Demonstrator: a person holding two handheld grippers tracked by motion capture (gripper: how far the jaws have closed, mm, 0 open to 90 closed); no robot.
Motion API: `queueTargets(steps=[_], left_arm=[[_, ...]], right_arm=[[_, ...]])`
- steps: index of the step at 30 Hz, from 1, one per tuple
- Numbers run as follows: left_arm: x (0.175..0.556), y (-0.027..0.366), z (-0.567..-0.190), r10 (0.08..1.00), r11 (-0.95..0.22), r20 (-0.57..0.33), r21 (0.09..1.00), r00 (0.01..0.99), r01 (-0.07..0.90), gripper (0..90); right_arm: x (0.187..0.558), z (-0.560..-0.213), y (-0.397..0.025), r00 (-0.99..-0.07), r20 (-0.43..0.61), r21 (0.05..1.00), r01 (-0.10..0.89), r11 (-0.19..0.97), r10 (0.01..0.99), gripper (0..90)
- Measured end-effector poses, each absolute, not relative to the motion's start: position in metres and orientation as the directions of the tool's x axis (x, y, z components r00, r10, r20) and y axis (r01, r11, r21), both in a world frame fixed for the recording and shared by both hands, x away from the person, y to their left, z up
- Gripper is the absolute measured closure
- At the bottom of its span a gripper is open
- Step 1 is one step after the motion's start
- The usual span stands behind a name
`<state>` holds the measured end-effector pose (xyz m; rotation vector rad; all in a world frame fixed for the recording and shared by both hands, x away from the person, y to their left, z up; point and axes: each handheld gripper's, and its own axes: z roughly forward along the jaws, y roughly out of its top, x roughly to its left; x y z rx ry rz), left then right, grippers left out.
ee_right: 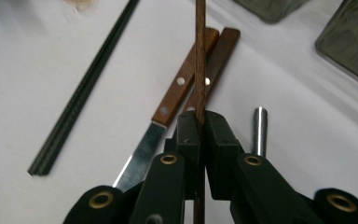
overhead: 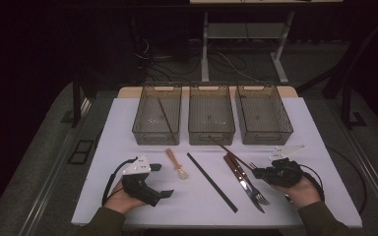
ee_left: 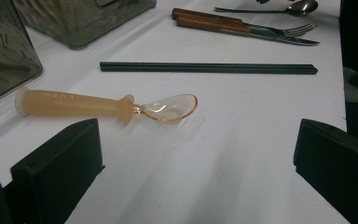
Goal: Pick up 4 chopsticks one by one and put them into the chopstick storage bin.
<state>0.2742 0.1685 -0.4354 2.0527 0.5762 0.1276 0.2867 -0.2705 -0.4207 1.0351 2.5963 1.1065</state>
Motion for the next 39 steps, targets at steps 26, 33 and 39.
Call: queueTargets(steps=[26,33,39], left_arm=[[0.274,0.168,-0.436,0.450,-0.417,-0.146,0.838,0.881,0.352,0.2],[0.274,0.168,-0.436,0.449,-0.419,-0.144,0.838,0.882,0.350,0.2],[0.274,0.168,-0.436,0.450,-0.417,-0.146,0.838,0.881,0.351,0.2]], right_arm=[[0.309,-0.402,-0.239,-0.747,0.203,0.770,0.521,0.368,0.633,84.9],[0.318,-0.401,-0.227,-0.750,0.209,0.789,0.508,0.344,0.628,84.9],[0.322,-0.400,-0.217,-0.757,0.206,0.799,0.496,0.340,0.620,84.9]])
